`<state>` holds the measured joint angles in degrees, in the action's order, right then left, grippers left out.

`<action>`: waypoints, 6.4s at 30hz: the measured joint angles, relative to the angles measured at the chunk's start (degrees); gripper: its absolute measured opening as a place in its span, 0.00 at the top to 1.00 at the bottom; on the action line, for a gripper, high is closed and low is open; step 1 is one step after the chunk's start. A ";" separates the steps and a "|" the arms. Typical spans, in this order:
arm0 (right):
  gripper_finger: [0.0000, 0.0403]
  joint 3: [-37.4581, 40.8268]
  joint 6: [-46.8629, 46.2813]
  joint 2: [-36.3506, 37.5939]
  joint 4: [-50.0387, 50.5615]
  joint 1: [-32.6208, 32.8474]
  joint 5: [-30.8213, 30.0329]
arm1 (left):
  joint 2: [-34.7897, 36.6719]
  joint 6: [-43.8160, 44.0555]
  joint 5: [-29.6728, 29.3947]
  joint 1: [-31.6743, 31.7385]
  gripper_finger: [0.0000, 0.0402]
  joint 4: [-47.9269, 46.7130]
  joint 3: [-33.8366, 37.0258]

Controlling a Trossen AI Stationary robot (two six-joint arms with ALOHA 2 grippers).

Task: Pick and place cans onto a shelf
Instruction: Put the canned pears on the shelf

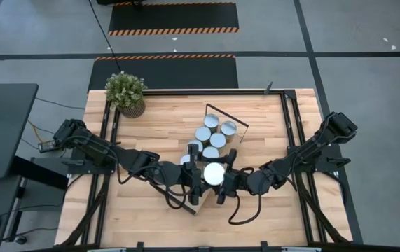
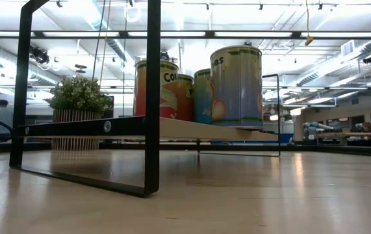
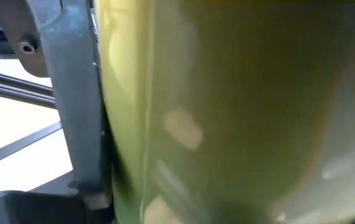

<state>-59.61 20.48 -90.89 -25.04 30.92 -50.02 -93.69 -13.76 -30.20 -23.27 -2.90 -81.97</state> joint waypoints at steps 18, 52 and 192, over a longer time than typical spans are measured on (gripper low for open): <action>0.19 0.01 0.91 0.07 -0.46 1.83 -2.94 | -0.13 0.21 0.25 -0.41 0.19 1.13 -0.02; 0.19 0.00 -23.68 4.33 21.80 4.85 1.50 | 6.69 8.52 0.19 -4.25 0.04 -12.73 0.00; 0.18 4.45 -65.37 -9.51 38.72 12.55 -1.79 | 8.10 14.62 0.44 -13.17 0.02 -11.97 9.34</action>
<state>-55.16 -44.89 -100.40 13.68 43.47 -51.81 -85.59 0.86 -29.76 -36.44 -14.88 -72.64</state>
